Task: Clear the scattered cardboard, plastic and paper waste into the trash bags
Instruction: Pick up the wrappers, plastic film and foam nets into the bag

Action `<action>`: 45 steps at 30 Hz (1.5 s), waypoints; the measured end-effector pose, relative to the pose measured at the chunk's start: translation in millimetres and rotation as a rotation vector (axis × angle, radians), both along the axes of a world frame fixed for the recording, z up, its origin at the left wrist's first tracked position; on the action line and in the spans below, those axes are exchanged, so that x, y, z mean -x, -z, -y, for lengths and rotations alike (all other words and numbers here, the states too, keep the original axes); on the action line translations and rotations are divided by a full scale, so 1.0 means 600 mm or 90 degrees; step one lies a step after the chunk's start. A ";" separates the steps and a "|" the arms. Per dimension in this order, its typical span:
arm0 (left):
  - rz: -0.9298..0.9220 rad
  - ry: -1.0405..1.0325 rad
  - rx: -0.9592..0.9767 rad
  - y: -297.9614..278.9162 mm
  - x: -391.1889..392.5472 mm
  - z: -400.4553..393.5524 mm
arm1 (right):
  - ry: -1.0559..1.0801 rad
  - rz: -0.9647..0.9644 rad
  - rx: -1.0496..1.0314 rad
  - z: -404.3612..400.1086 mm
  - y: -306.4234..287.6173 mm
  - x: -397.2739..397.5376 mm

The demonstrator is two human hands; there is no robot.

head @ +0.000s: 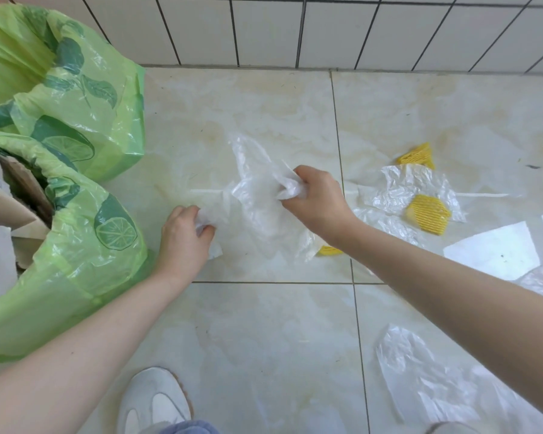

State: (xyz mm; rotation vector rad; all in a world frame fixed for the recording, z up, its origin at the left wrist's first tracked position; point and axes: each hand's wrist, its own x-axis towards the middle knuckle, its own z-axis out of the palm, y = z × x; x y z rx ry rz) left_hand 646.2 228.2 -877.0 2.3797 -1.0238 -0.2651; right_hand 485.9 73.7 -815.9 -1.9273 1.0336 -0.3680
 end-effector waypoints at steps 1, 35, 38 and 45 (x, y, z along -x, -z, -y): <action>-0.016 -0.014 0.014 -0.005 0.006 0.004 | 0.022 0.012 -0.019 0.002 -0.007 0.008; 0.007 0.552 -0.439 0.008 0.210 0.117 | 0.020 -0.365 0.043 0.144 0.085 0.378; 0.015 0.549 -0.446 0.013 0.209 0.122 | 0.020 -0.431 -0.005 0.156 0.092 0.362; 0.091 0.573 -0.381 0.030 0.176 0.107 | 0.023 -0.511 -0.023 0.136 0.102 0.356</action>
